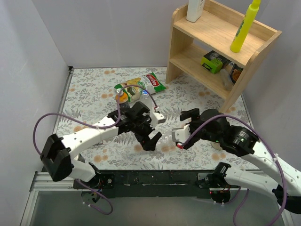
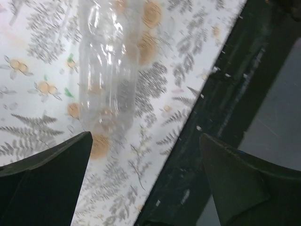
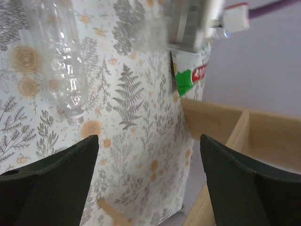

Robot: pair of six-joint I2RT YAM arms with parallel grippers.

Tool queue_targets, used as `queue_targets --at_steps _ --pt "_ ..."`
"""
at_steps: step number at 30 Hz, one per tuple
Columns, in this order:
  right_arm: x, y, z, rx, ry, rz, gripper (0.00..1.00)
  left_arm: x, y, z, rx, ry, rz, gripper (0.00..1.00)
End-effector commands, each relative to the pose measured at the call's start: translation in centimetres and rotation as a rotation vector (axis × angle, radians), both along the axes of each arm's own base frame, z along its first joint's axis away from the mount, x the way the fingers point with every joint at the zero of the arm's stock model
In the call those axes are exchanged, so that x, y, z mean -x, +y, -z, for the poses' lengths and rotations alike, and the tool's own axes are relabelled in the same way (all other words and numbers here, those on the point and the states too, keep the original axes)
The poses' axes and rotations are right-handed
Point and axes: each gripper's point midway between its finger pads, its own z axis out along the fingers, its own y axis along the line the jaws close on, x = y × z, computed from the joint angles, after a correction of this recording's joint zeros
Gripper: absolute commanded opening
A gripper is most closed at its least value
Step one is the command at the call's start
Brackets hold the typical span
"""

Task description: Screw on the bottle caps

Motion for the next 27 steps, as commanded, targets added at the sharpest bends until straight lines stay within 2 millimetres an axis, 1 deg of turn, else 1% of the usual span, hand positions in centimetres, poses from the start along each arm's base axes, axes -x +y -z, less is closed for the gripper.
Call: queue_targets --at_steps 1,2,3,4,5,6,7,8,9,10,12,14,16,18,19,20,21,23,25,26,27 --pt "-2.1 -2.9 0.4 -0.105 0.113 0.240 0.94 -6.6 -3.4 -0.9 -0.035 -0.237 -0.074 0.98" --pt "-2.1 -3.0 0.2 -0.124 0.124 0.239 0.94 -7.3 -3.8 -0.5 -0.058 -0.246 -0.073 0.98" --pt "-2.2 -3.5 -0.1 -0.143 0.119 0.257 0.94 -7.2 -3.8 -0.1 -0.094 -0.220 -0.058 0.98" --pt "-2.2 -3.6 -0.3 -0.153 0.120 0.258 0.94 -7.3 -4.0 2.3 -0.162 -0.165 -0.033 0.98" --pt "-2.1 -3.7 -0.4 -0.168 0.125 0.260 0.94 -7.6 -4.8 1.9 -0.164 -0.156 -0.025 0.98" --pt "-2.3 -4.0 -0.8 -0.184 0.116 0.274 0.94 -7.4 -4.5 2.6 -0.197 -0.129 -0.017 0.98" --pt "-2.3 -4.2 -0.8 -0.187 0.116 0.279 0.94 -7.5 -4.7 3.1 -0.201 -0.123 -0.001 0.98" --pt "-2.5 -4.3 -0.9 -0.193 0.112 0.290 0.94 -7.1 -4.7 3.9 -0.205 -0.109 0.026 0.98" --pt "-2.7 -4.6 -1.1 -0.200 0.101 0.303 0.94 -6.7 -5.3 3.9 -0.177 -0.098 0.059 0.98" --pt "-2.8 -4.7 -1.5 -0.209 0.095 0.307 0.95 -6.5 -5.3 4.3 -0.181 -0.101 0.085 0.98" --pt "-3.0 -5.0 -1.7 -0.212 0.084 0.319 0.94 -5.7 -4.8 5.7 -0.224 -0.068 0.116 0.98" --pt "-3.2 -5.2 -1.9 -0.216 0.076 0.331 0.94 -5.2 -4.5 6.4 -0.244 -0.045 0.143 0.98" --pt "-3.5 -5.5 -1.9 -0.223 0.076 0.350 0.94 -4.4 -3.8 7.4 -0.275 -0.042 0.185 0.98" --pt "-4.0 -5.8 -1.3 -0.220 0.077 0.378 0.95 -3.9 -3.3 8.4 -0.302 -0.040 0.231 0.98" --pt "-4.2 -6.0 -1.2 -0.232 0.084 0.399 0.96 -3.6 -3.2 8.8 -0.304 -0.033 0.246 0.98" --pt "-4.8 -6.3 -1.5 -0.257 0.068 0.441 0.98 -3.5 -3.3 9.0 -0.301 -0.039 0.258 0.98" --pt "-5.3 -6.8 -1.0 -0.270 0.074 0.487 0.98 -3.8 -3.6 9.3 -0.290 -0.061 0.276 0.97" --pt "-5.9 -7.4 -1.0 -0.328 0.103 0.571 0.98 -3.3 -3.6 10.1 -0.300 -0.069 0.318 0.96" --pt "-6.1 -7.7 -0.8 -0.347 0.130 0.615 0.98 -3.4 -3.8 10.9 -0.305 -0.085 0.329 0.94" --pt "-6.1 -7.7 -0.7 -0.363 0.151 0.629 0.98 -3.7 -3.6 11.3 -0.322 -0.090 0.316 0.93" --pt "-6.1 -7.7 -0.5 -0.365 0.164 0.638 0.98 -4.0 -3.9 11.5 -0.324 -0.099 0.298 0.92"
